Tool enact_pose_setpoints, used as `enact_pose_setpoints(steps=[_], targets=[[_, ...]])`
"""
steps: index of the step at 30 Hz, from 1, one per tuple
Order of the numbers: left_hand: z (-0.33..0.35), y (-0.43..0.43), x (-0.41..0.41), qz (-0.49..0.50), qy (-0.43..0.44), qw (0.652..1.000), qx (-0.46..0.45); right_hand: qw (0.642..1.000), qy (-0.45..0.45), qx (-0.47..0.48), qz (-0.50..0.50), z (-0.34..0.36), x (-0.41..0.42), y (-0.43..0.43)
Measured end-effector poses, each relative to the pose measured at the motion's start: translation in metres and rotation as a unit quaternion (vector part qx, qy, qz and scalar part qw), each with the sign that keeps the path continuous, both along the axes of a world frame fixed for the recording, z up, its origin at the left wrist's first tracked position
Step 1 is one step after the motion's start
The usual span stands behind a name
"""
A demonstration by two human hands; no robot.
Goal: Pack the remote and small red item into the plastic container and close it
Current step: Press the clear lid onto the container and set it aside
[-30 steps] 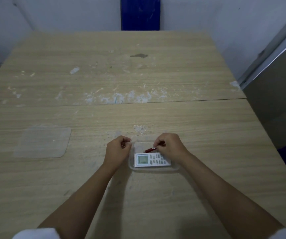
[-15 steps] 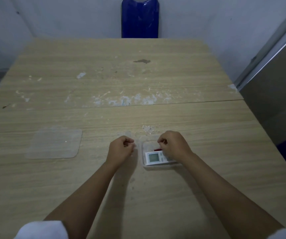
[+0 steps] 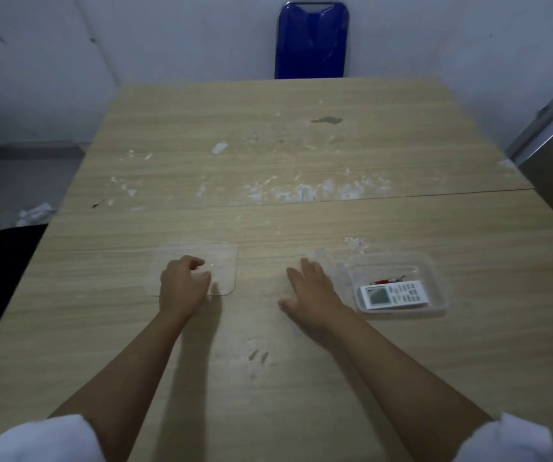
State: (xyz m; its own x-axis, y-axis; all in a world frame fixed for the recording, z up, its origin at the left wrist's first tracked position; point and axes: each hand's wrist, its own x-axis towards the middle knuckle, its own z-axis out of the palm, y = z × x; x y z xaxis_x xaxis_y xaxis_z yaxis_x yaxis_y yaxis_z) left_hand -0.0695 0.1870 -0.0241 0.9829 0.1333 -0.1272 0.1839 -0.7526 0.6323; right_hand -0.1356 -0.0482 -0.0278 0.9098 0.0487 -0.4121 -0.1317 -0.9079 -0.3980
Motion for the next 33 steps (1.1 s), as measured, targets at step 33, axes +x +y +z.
enact_pose_setpoints(steps=[33], targets=[[0.034, -0.031, 0.006, 0.060, -0.021, 0.930, -0.362, 0.911, -0.144, 0.240, -0.304, 0.034, 0.019, -0.008]])
